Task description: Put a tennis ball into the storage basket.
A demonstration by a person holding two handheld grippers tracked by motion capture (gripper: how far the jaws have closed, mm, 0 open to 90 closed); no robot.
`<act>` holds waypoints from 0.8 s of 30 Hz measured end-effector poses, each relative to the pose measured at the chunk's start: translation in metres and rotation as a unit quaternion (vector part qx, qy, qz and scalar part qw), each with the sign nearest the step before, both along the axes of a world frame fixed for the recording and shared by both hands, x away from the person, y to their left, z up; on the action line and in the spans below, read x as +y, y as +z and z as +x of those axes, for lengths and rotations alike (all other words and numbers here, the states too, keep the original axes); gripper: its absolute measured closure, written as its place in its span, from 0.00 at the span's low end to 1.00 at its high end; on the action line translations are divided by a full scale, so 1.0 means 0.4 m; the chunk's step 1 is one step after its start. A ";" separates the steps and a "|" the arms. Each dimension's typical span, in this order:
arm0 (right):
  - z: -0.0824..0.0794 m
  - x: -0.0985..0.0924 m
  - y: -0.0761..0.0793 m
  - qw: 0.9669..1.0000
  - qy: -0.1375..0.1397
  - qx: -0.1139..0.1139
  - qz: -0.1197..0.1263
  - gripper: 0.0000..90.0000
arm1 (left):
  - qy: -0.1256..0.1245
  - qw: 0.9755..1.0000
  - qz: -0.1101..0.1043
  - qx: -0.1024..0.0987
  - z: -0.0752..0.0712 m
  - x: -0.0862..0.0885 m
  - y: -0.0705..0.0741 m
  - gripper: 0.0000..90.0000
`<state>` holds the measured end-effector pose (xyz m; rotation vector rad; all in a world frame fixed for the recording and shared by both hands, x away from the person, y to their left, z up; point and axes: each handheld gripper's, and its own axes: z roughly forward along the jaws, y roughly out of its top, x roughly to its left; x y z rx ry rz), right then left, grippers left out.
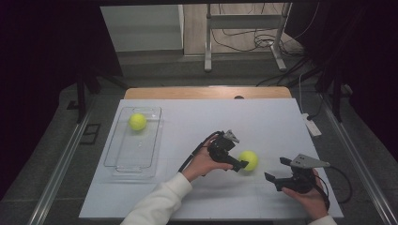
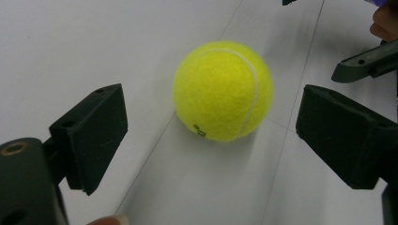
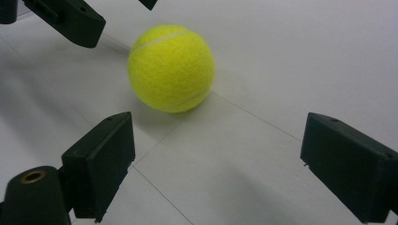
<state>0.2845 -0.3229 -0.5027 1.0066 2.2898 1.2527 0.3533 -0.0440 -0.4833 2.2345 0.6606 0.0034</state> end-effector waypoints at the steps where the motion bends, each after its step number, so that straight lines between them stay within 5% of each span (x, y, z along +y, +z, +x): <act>1: 0.000 0.000 0.000 1.000 0.000 0.000 0.000 0.12 | -0.001 1.000 0.002 0.001 0.001 -0.003 -0.001 0.11; 24: 0.001 0.000 -0.001 1.000 0.003 0.002 -0.001 0.12 | -0.011 0.999 0.028 0.015 0.027 -0.078 -0.047 0.11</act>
